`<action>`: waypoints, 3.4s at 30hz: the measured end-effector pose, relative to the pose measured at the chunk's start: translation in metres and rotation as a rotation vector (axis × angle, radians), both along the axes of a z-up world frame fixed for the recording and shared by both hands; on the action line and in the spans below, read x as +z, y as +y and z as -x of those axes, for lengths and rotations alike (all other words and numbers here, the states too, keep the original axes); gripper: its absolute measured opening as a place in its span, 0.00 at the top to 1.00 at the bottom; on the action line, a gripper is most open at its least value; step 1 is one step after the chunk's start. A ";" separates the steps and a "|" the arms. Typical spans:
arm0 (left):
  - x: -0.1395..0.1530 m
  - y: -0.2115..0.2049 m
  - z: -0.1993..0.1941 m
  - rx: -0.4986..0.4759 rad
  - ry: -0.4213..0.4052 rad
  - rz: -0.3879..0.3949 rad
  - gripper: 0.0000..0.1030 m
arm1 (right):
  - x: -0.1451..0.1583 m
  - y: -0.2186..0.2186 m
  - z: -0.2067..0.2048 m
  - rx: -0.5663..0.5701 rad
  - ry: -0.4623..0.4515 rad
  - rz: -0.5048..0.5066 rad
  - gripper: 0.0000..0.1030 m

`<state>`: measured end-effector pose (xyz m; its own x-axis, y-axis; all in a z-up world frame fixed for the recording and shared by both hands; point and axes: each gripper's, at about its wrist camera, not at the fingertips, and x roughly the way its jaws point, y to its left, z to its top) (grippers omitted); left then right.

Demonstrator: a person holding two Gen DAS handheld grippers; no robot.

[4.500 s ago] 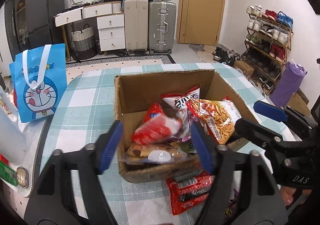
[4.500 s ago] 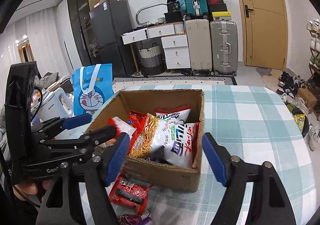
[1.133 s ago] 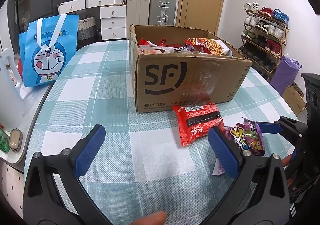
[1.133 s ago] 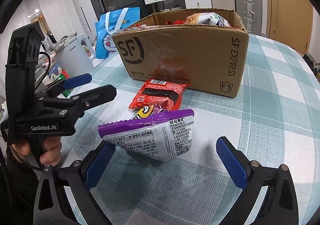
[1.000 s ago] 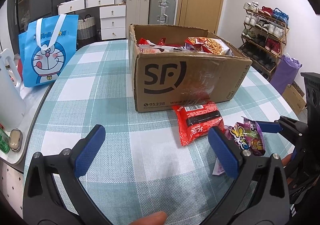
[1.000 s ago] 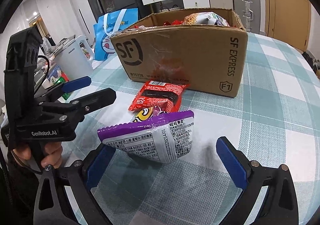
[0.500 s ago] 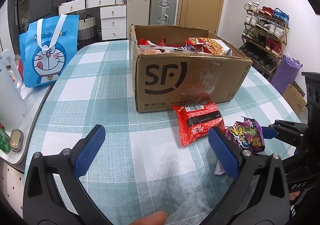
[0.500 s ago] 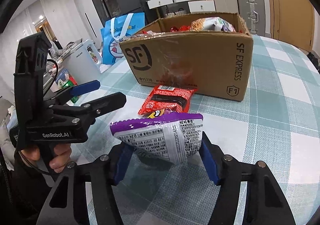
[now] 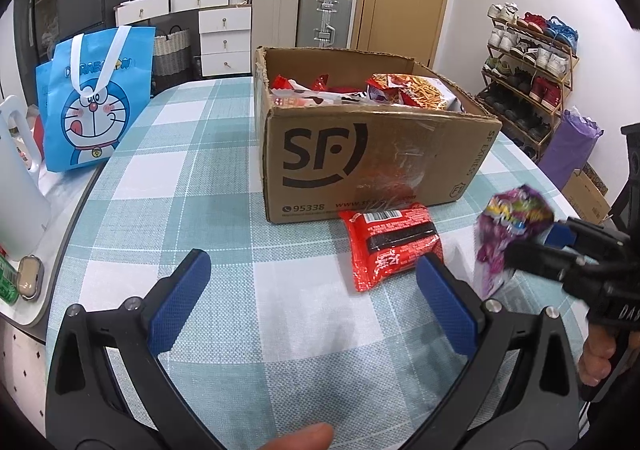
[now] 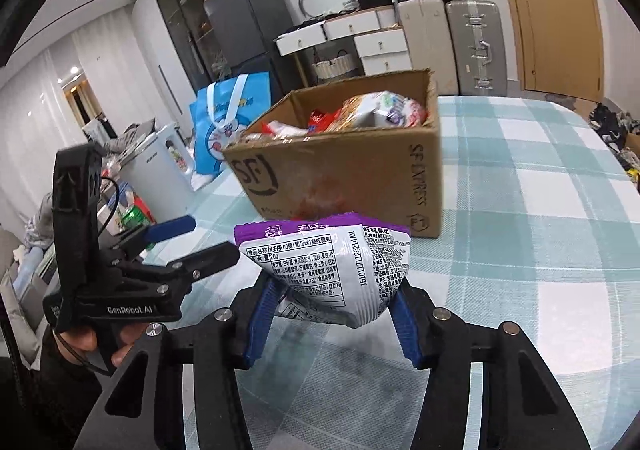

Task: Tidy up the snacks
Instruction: 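Lift purple-white bag with right tool while left tool grasps red pack, then carry both held packs over the SF box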

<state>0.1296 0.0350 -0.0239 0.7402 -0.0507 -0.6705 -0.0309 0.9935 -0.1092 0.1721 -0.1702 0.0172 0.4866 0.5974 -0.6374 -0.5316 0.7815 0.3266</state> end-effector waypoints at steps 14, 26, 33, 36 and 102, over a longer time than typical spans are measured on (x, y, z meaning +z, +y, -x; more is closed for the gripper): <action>-0.009 -0.040 -0.019 -0.041 0.072 -0.031 0.01 | 0.018 -0.040 -0.007 -0.085 -0.024 -0.032 0.48; -0.019 -0.070 -0.055 -0.068 0.150 -0.024 0.01 | 0.022 -0.056 -0.011 -0.120 -0.018 -0.071 0.48; -0.031 -0.088 -0.081 -0.074 0.195 -0.048 0.09 | 0.021 -0.064 -0.014 -0.139 -0.006 -0.084 0.48; -0.037 -0.092 -0.089 -0.072 0.218 -0.051 0.22 | 0.020 -0.066 -0.016 -0.142 -0.002 -0.086 0.48; 0.107 -0.018 -0.050 -0.020 -0.062 0.029 0.54 | 0.070 0.000 -0.045 -0.015 -0.098 -0.111 0.48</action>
